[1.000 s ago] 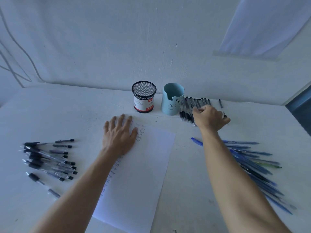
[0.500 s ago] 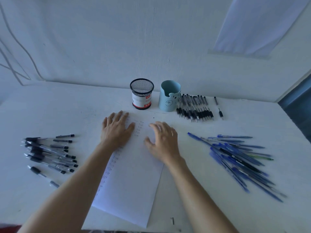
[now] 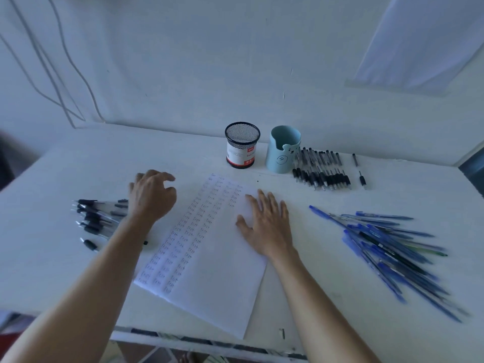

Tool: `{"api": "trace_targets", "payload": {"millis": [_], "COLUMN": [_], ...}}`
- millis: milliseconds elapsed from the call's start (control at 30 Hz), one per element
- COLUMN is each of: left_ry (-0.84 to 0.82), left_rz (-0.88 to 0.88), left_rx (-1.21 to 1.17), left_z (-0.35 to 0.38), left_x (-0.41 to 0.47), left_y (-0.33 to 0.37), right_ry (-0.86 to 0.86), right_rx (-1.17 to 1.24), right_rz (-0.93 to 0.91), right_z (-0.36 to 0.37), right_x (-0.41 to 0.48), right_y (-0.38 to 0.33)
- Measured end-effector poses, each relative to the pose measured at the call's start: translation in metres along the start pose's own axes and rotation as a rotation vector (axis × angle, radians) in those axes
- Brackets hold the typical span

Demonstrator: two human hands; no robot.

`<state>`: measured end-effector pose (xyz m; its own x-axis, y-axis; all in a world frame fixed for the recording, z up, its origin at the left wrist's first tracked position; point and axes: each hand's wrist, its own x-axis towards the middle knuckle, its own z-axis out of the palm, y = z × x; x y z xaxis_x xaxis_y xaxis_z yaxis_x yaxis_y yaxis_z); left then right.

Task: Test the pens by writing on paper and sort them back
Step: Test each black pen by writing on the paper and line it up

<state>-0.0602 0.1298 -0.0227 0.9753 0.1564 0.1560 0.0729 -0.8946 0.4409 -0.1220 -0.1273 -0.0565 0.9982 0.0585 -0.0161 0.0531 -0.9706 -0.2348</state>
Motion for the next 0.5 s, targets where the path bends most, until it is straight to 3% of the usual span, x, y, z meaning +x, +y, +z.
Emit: {"api": "trace_targets", "payload": {"millis": [133, 267, 400, 500], "left_ry": [-0.075, -0.118, 0.035, 0.222], "left_rz": [-0.212, -0.280, -0.250, -0.064], "left_rx": [0.306, 0.407, 0.353, 0.196], "left_z": [-0.018, -0.021, -0.018, -0.014], "left_x": [-0.010, -0.021, -0.026, -0.026], "left_y": [-0.016, -0.026, -0.031, -0.036], "right_ry": [0.004, 0.012, 0.006, 0.002], "right_rx": [-0.015, 0.003, 0.001, 0.003], "right_rz": [0.003, 0.021, 0.022, 0.020], "right_z": [0.000, -0.001, -0.002, -0.003], "right_x": [0.000, -0.002, -0.003, -0.003], "right_y": [-0.001, -0.003, -0.003, -0.004]}}
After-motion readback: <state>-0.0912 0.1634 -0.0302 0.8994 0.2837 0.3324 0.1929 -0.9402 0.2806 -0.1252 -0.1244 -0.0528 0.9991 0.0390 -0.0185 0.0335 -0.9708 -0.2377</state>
